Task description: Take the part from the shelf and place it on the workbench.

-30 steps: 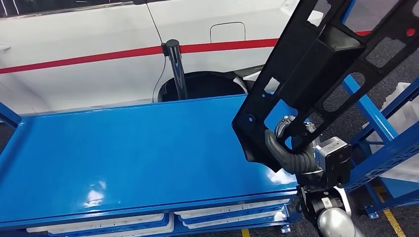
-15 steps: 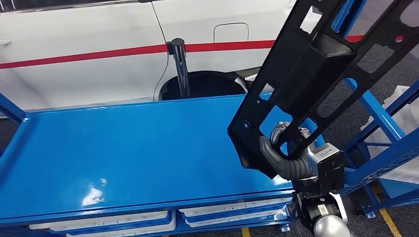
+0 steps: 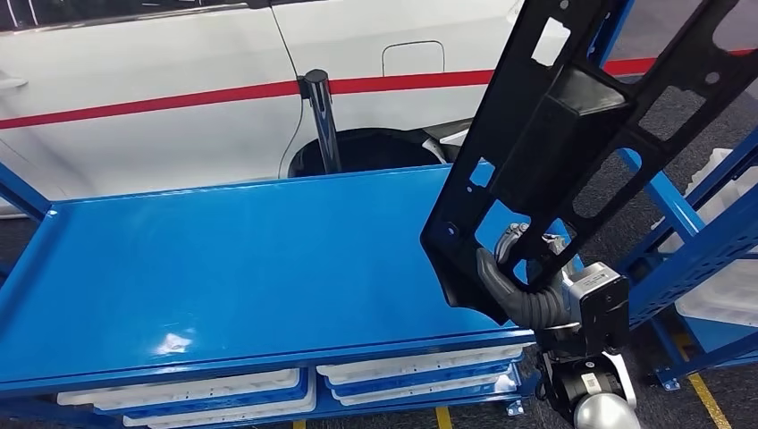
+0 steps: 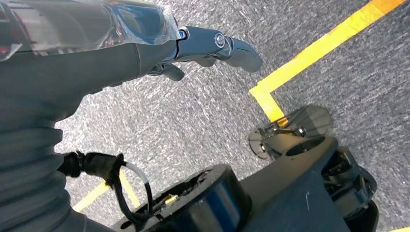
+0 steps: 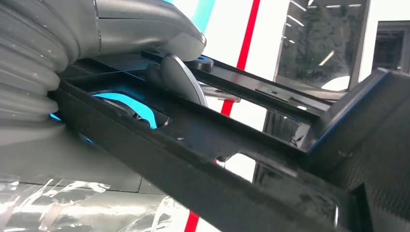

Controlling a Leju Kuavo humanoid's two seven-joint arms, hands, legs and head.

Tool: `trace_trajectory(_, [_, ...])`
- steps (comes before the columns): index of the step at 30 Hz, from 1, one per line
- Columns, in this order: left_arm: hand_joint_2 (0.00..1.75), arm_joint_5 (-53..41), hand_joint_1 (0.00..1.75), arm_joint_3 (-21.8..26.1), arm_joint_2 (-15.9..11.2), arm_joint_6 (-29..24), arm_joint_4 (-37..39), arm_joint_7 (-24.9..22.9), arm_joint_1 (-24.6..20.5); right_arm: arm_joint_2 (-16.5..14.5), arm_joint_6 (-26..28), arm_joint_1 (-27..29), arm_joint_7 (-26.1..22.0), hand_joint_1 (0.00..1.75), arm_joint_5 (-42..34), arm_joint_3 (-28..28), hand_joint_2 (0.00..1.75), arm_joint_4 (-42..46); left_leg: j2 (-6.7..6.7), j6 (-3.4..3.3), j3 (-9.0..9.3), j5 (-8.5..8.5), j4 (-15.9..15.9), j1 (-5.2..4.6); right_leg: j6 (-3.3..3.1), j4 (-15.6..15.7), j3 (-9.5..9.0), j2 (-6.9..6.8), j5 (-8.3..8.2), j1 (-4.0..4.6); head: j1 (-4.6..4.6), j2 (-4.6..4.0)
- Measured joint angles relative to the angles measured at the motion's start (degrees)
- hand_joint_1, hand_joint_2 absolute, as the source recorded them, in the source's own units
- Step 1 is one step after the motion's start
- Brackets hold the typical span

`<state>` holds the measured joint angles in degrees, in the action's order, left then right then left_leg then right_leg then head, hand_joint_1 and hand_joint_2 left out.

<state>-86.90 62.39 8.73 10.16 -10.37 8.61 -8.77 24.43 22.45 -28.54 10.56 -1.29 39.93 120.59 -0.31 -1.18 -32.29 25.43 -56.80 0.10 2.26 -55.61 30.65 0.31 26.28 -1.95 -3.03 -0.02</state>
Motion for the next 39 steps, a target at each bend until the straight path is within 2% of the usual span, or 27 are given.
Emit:
trace_trajectory(3, [1.75, 0.0, 0.0, 0.1, 0.0, 0.0, 0.0, 0.0, -0.5, 0.0, 0.0, 0.0, 0.0, 1.75, 0.0, -0.1, 1.75, 0.1, 0.06, 0.54, -3.38, 6.87, -10.5, 0.14, -0.89, 0.0, 1.03, -0.2, -0.78, 0.17, -0.03, 0.0])
trace_trajectory(4, [1.75, 0.0, 0.0, 0.1, 0.0, 0.0, 0.0, 0.0, -0.7, 0.0, 0.0, 0.0, 0.0, 1.75, 0.0, -0.1, 1.75, 0.1, 0.06, 0.6, -4.19, 8.48, -13.9, 0.14, -1.0, 0.0, 1.39, -0.24, -1.04, 0.26, -0.03, 0.0])
trace_trajectory(5, [1.75, 0.0, 0.0, 0.1, 0.0, 0.0, 0.0, 0.0, -0.8, 0.0, 0.0, 0.0, 0.0, 1.75, 0.0, -0.1, 1.75, 0.1, 0.07, 0.57, -4.09, 8.87, -15.3, 0.14, -1.0, 0.0, 1.69, -0.25, -1.27, 0.33, -0.04, 0.0])
trace_trajectory(6, [1.75, 0.0, 0.0, 0.1, 0.0, 0.0, 0.0, -0.1, -0.7, 0.0, 0.0, 0.0, 0.0, 1.75, 0.0, -0.1, 1.75, 0.1, 0.07, 0.46, -2.91, 8.16, -14.4, 0.14, -0.94, 0.0, 1.93, -0.22, -1.48, 0.37, -0.04, 0.0])
trace_trajectory(7, [1.75, 0.0, 0.0, 0.1, 0.0, 0.0, 0.0, -0.3, -0.6, 0.0, 0.0, 0.0, 0.0, 1.75, 0.0, -0.1, 1.75, 0.1, 0.06, 0.27, -0.75, 6.59, -11.2, 0.13, -0.83, 0.0, 2.09, -0.17, -1.66, 0.4, -0.04, 0.0])
trace_trajectory(9, [1.75, 0.0, 0.0, 0.1, 0.0, 0.0, 0.0, -0.5, 0.0, 0.0, 0.0, 0.0, 0.0, 1.75, 0.0, -0.1, 1.75, 0.2, 0.04, -0.27, 4.26, 3.64, -2.4, -0.01, -0.45, 0.0, 2.34, -0.09, -2.03, 0.47, -0.04, 0.0])
trace_trajectory(10, [1.75, 0.0, 0.0, 0.1, 0.0, 0.0, 0.0, -0.6, 0.2, 0.0, 0.0, 0.0, 0.0, 1.75, 0.0, -0.1, 1.75, 0.2, 0.01, -0.5, 5.8, 2.93, 0.8, -0.16, -0.15, 0.0, 2.49, -0.08, -2.28, 0.52, -0.04, 0.0])
trace_trajectory(11, [1.75, 0.0, 0.0, 0.1, 0.0, 0.0, 0.0, -0.6, 0.4, 0.0, 0.0, 0.0, 0.0, 1.75, -0.1, -0.1, 1.75, 0.2, -0.01, -0.68, 6.46, 2.78, 2.5, -0.34, 0.2, 0.0, 2.65, -0.09, -2.58, 0.54, -0.03, 0.0])
trace_trajectory(13, [1.75, 0.0, 0.0, 0.1, 0.0, 0.0, 0.0, -0.6, 0.6, 0.0, 0.0, 0.0, 0.0, 1.75, -0.1, -0.1, 1.75, 0.2, -0.03, -1.11, 6.2, 2.53, 3.1, -0.5, 0.96, 0.2, 2.89, -0.12, -3.21, 0.56, -0.02, 0.0])
trace_trajectory(15, [1.75, 0.0, 0.0, 0.1, 0.1, 0.0, 0.0, -0.7, 0.5, 0.1, 0.0, 0.0, 0.0, 1.75, -0.2, -0.2, 1.75, 0.2, 0.04, -1.86, 5.7, 1.68, 3.3, -0.31, 1.46, -0.9, 3.55, -0.12, -2.03, 0.49, -0.01, 0.0])
trace_trajectory(16, [1.75, 0.0, 0.0, 0.1, 0.1, 0.0, 0.0, -0.8, 0.5, 0.1, 0.0, 0.0, 0.0, 1.75, -0.2, -0.3, 1.75, 0.2, 0.1, -2.3, 5.37, 1.19, 3.5, -0.21, 1.6, -3.1, 4.43, -0.13, -0.18, 0.47, 0.01, 0.0])
trace_trajectory(18, [1.75, 0.0, 0.0, 0.1, 0.2, 0.0, 0.0, -0.9, 0.4, 0.2, 0.0, 0.1, 0.0, 1.75, -0.3, -0.4, 1.75, 0.2, 0.21, -2.89, 4.51, 0.48, 3.5, -0.34, 1.78, -10.7, 7.13, -0.13, 4.72, 0.42, 0.03, 0.0])
trace_trajectory(19, [1.75, 0.0, 0.0, 0.1, 0.2, 0.0, 0.0, -1.0, 0.4, 0.2, 0.0, 0.2, 0.0, 1.75, -0.4, -0.5, 1.75, 0.2, 0.24, -3.04, 4.09, 0.16, 3.5, -0.46, 1.88, -14.3, 8.29, -0.13, 6.36, 0.42, 0.03, 0.0])
trace_trajectory(20, [1.75, 0.0, 0.0, 0.1, 0.2, 0.0, 0.0, -1.0, 0.3, 0.3, 0.0, 0.3, 0.0, 1.75, -0.4, -0.5, 1.75, 0.2, 0.24, -3.09, 3.71, -0.12, 3.5, -0.57, 1.93, -16.4, 8.69, -0.13, 6.9, 0.44, 0.03, 0.0])
trace_trajectory(21, [1.75, 0.0, 0.0, 0.1, 0.2, 0.0, 0.0, -1.0, 0.3, 0.3, 0.0, 0.3, 0.0, 1.75, -0.4, -0.5, 1.75, 0.2, 0.24, -3.08, 3.4, -0.36, 3.4, -0.66, 1.91, -16.2, 7.95, -0.13, 6.31, 0.45, 0.03, 0.0])
trace_trajectory(22, [1.75, 0.0, 0.0, 0.1, 0.2, 0.0, 0.0, -1.0, 0.3, 0.3, 0.0, 0.4, 0.0, 1.75, -0.5, -0.5, 1.75, 0.2, 0.23, -3.03, 3.19, -0.54, 3.4, -0.71, 1.81, -13.5, 5.97, -0.13, 4.8, 0.45, 0.03, 0.0])
trace_trajectory(24, [1.75, 0.0, 0.0, 0.1, 0.2, 0.0, 0.0, -1.0, 0.2, 0.3, 0.0, 0.4, 0.0, 1.75, -0.5, -0.5, 1.75, 0.2, 0.21, -2.84, 2.93, -0.72, 3.2, -0.83, 1.44, -4.8, 0.37, -0.11, 1.81, 0.57, 0.03, 0.0])
trace_trajectory(25, [1.75, 0.0, 0.0, 0.1, 0.2, 0.0, 0.0, -1.0, 0.2, 0.4, 0.0, 0.4, -0.1, 1.75, -0.4, -0.5, 1.75, 0.2, 0.2, -2.62, 2.79, -0.84, 3.1, -0.92, 1.18, -1.4, -1.6, -0.09, 1.0, 0.72, 0.03, 0.0])
trace_trajectory(26, [1.75, 0.0, 0.0, 0.1, 0.3, 0.0, 0.0, -1.0, 0.1, 0.4, 0.0, 0.4, -0.1, 1.75, -0.4, -0.6, 1.75, 0.2, 0.2, -2.35, 2.6, -0.98, 2.9, -1.01, 0.97, 0.6, -2.59, -0.07, 0.79, 0.87, 0.02, 0.0])
trace_trajectory(28, [1.75, 0.0, 0.0, 0.1, 0.3, 0.0, 0.0, -0.9, 0.1, 0.4, 0.0, 0.3, -0.2, 1.75, -0.4, -0.6, 1.75, 0.2, 0.18, -1.64, 2.15, -1.43, 2.8, -1.14, 0.48, 1.4, -2.4, -0.07, 0.66, 0.94, 0.01, 0.0])
trace_trajectory(30, [1.75, 0.0, 0.0, 0.1, 0.3, 0.0, 0.0, -0.8, 0.1, 0.4, 0.0, 0.3, -0.2, 1.75, -0.4, -0.6, 1.75, 0.2, 0.09, -0.95, 1.37, -0.56, 1.8, -1.1, -0.22, 1.7, -1.8, -0.24, 0.14, 0.61, -0.01, 0.0])
trace_trajectory(32, [1.75, 0.0, 0.0, 0.1, 0.3, 0.0, 0.0, -0.7, -0.1, 0.4, 0.0, 0.2, -0.2, 1.75, -0.4, -0.7, 1.75, 0.2, 0.05, -0.18, -0.64, 3.41, -3.4, -0.8, -0.9, 1.8, -0.99, -0.48, -0.57, 0.39, -0.05, 0.0])
trace_trajectory(34, [1.75, 0.0, 0.0, 0.2, 0.3, 0.0, 0.0, -0.5, -0.5, 0.4, 0.0, 0.2, -0.2, 1.75, -0.4, -0.8, 1.75, 0.2, 0.08, 0.55, -3.13, 8.02, -11.5, -0.47, -1.12, 1.8, -0.09, -0.63, -1.23, 0.42, -0.07, 0.0])
trace_trajectory(35, [1.75, -0.1, 0.0, 0.2, 0.3, 0.0, 0.0, -0.5, -0.7, 0.4, 0.0, 0.2, -0.2, 1.75, -0.5, -0.8, 1.75, 0.2, 0.09, 0.79, -3.58, 8.98, -14.2, -0.32, -1.09, 1.8, 0.33, -0.68, -1.55, 0.42, -0.08, 0.0])
trace_trajectory(36, [1.75, -0.1, 0.0, 0.3, 0.3, 0.0, 0.0, -0.6, -0.7, 0.4, 0.0, 0.3, -0.2, 1.75, -0.5, -0.8, 1.75, 0.2, 0.09, 0.97, -2.91, 8.63, -14.5, -0.16, -1.0, 1.8, 0.72, -0.67, -1.88, 0.4, -0.08, 0.0])
trace_trajectory(37, [1.75, -0.1, 0.0, 0.3, 0.3, 0.0, 0.0, -0.7, -0.6, 0.4, 0.0, 0.3, -0.2, 1.75, -0.5, -0.8, 1.75, 0.2, 0.09, 1.06, -1.33, 7.33, -12.7, -0.01, -0.86, 1.7, 1.04, -0.61, -2.16, 0.37, -0.08, 0.0])
trace_trajectory(39, [1.75, -0.1, 0.0, 0.4, 0.3, 0.0, 0.0, -1.0, -0.2, 0.4, 0.1, 0.3, -0.2, 1.75, -0.5, -0.8, 1.75, 0.2, 0.06, 0.96, 3.85, 3.88, -4.0, 0.23, -0.38, 1.7, 1.53, -0.45, -2.68, 0.37, -0.07, 0.0])
